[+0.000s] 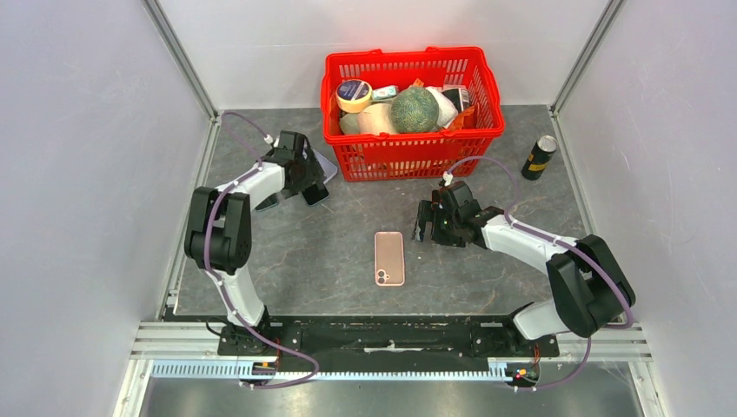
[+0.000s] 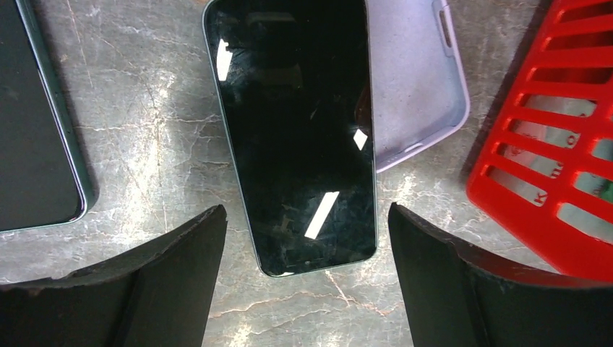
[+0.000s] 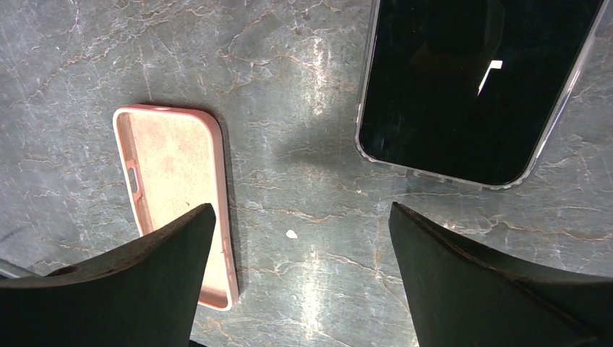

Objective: Put the phone into the phone case

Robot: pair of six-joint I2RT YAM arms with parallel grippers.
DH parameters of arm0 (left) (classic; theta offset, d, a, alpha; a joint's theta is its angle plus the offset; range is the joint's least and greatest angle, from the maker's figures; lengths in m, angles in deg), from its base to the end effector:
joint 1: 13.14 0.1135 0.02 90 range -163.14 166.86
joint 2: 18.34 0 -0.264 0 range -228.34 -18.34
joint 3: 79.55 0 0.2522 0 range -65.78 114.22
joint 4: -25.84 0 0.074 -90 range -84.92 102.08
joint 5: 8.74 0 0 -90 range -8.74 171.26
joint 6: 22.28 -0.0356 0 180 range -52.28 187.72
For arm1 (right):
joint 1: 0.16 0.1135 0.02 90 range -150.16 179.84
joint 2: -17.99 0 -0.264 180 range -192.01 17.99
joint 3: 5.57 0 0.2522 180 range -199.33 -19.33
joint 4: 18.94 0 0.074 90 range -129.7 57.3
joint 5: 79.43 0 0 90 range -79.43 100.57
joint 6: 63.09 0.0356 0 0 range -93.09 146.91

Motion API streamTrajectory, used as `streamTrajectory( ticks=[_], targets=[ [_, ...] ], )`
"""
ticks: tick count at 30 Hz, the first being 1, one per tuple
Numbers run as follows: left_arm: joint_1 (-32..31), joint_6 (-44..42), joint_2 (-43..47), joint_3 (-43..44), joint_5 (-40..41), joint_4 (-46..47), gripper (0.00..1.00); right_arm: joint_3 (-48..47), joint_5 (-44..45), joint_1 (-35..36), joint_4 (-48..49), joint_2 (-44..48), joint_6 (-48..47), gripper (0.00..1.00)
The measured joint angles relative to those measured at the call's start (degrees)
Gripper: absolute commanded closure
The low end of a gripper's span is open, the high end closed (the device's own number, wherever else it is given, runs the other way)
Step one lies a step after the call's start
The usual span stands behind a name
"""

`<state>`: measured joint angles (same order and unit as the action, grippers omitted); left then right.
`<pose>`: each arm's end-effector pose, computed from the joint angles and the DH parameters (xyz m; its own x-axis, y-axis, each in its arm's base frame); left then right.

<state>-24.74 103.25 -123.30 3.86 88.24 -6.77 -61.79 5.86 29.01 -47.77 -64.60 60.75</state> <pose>0.3797 -0.0735 0.1873 -0.7217 -0.4407 -0.5338 -0.3558 0.8977 -0.2601 0.2382 0.1363 0.1734 -0.8888 0.1395 -0.4365 -0.0382 0.9267 0.3738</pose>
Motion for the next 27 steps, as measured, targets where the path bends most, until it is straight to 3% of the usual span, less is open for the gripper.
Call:
streamTrajectory(
  ticks=[16, 22, 27],
  targets=[
    [-2.8, -2.0, -5.4, 3.1, 5.3, -2.6, 0.12, 0.0, 0.0, 0.0, 0.0, 0.0, 0.0, 0.03],
    [-3.3, -1.9, -6.5, 4.1, 7.7, -3.8, 0.25, 0.0, 0.0, 0.0, 0.0, 0.0, 0.0, 0.03],
    [-3.4, -1.9, -6.6, 4.2, 8.0, -4.0, 0.45, 0.0, 0.0, 0.0, 0.0, 0.0, 0.0, 0.03]
  ],
)
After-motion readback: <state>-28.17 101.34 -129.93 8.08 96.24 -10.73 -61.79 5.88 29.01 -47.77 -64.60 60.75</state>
